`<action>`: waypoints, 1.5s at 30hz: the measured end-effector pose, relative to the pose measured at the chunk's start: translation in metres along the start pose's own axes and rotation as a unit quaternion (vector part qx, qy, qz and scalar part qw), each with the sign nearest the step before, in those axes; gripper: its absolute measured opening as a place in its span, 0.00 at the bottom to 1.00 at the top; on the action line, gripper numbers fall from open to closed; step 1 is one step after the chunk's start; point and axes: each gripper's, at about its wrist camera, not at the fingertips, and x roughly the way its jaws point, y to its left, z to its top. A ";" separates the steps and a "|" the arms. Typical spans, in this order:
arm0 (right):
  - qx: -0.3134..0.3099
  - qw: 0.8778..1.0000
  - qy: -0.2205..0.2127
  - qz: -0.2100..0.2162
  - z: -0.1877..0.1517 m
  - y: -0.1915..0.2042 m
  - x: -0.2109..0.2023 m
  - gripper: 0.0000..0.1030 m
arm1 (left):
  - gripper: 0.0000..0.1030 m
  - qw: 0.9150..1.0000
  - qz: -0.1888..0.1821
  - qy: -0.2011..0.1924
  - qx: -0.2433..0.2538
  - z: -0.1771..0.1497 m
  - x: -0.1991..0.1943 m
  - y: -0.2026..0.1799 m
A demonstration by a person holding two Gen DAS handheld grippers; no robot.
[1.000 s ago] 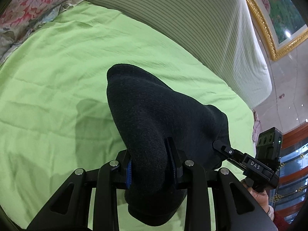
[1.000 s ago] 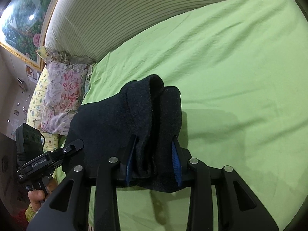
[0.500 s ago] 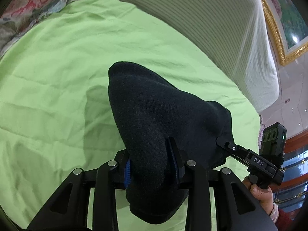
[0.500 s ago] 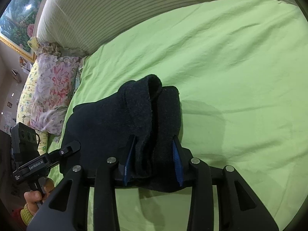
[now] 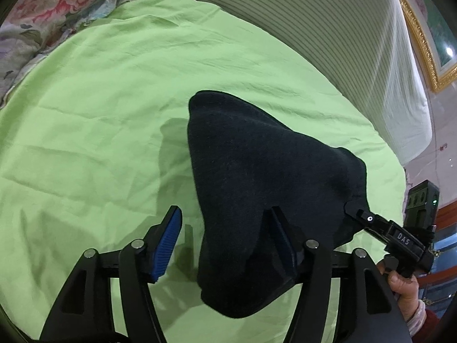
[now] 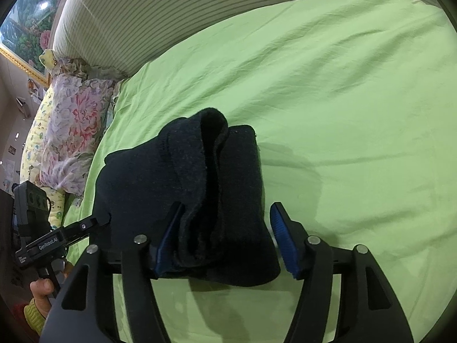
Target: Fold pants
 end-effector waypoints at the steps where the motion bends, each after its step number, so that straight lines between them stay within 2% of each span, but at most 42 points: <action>1: -0.004 1.000 -0.002 -0.003 0.000 0.001 -0.002 0.63 | 0.63 1.000 0.002 -0.001 0.001 -0.002 -0.001 0.000; 13: -0.056 0.996 -0.040 -0.048 -0.008 0.005 -0.028 0.70 | 0.69 0.999 0.020 -0.011 0.028 -0.028 -0.024 -0.019; 20: -0.059 0.995 -0.063 -0.050 -0.018 0.005 -0.050 0.70 | 0.74 0.998 0.045 -0.031 0.043 -0.046 -0.040 -0.031; 23: -0.078 0.993 -0.075 -0.041 -0.024 0.014 -0.056 0.73 | 0.76 0.997 0.042 -0.033 0.054 -0.052 -0.044 -0.038; 29: -0.142 0.985 -0.094 -0.026 -0.039 0.037 -0.063 0.78 | 0.77 0.994 0.065 -0.048 0.071 -0.060 -0.051 -0.046; 33: -0.185 0.976 -0.104 -0.042 -0.048 0.054 -0.065 0.83 | 0.77 0.993 0.073 -0.056 0.077 -0.064 -0.056 -0.048; 39: -0.222 0.968 -0.107 -0.058 -0.062 0.065 -0.063 0.85 | 0.78 0.991 0.086 -0.058 0.089 -0.071 -0.059 -0.051; 45: -0.237 0.964 -0.105 -0.065 -0.069 0.073 -0.058 0.85 | 0.79 0.986 0.102 -0.072 0.107 -0.078 -0.064 -0.055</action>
